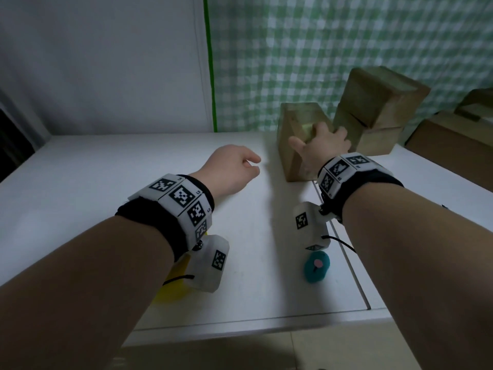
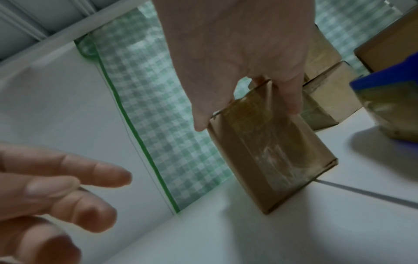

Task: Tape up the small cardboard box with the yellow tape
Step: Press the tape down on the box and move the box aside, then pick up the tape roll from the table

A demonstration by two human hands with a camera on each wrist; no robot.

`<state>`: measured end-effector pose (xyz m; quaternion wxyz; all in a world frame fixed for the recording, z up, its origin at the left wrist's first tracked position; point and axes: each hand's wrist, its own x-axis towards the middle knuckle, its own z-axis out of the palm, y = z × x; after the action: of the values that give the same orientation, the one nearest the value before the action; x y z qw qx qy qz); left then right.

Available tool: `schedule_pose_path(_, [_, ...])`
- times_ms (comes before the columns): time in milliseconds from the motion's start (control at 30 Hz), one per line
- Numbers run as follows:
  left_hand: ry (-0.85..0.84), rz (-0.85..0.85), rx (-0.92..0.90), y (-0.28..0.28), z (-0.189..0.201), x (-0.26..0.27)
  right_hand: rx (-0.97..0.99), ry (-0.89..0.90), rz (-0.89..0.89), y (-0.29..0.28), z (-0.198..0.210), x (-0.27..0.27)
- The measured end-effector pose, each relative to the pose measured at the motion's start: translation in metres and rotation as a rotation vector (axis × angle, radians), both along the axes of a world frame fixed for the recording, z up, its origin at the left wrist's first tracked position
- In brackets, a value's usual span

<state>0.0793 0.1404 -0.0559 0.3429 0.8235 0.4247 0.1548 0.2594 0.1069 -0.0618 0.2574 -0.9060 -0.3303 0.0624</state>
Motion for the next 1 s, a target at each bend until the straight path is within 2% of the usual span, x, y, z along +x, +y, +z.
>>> schedule_pose_path(133, [0.056,0.011,0.032,-0.009,0.008,-0.014,0.051,-0.082,0.028,-0.016,0.005,-0.017])
schedule_pose_path(233, [0.182,0.059,0.091,-0.018,0.014,-0.034,0.110,-0.130,0.111,-0.030,0.009,-0.037])
schedule_pose_path(333, [0.419,0.065,0.104,-0.035,0.015,-0.060,0.017,-0.063,0.230,-0.048,0.013,-0.062])
schedule_pose_path(467, [0.735,0.034,0.013,-0.054,0.001,-0.087,-0.093,0.075,0.375,-0.072,0.006,-0.084])
schedule_pose_path(533, [0.769,0.016,-0.034,-0.066,-0.007,-0.095,-0.115,0.136,0.419,-0.087,0.002,-0.092])
schedule_pose_path(633, [0.664,0.020,0.010,-0.081,-0.017,-0.099,-0.170,0.163,0.492,-0.109,-0.002,-0.102])
schedule_pose_path(767, [0.426,0.135,0.034,-0.085,-0.005,-0.106,-0.126,0.259,0.503,-0.126,0.002,-0.109])
schedule_pose_path(900, [-0.016,0.272,-0.131,-0.086,0.013,-0.111,0.024,0.458,0.450,-0.140,0.014,-0.116])
schedule_pose_path(1000, [-0.305,0.263,-0.339,-0.103,0.018,-0.108,0.143,0.628,0.428,-0.150,0.024,-0.122])
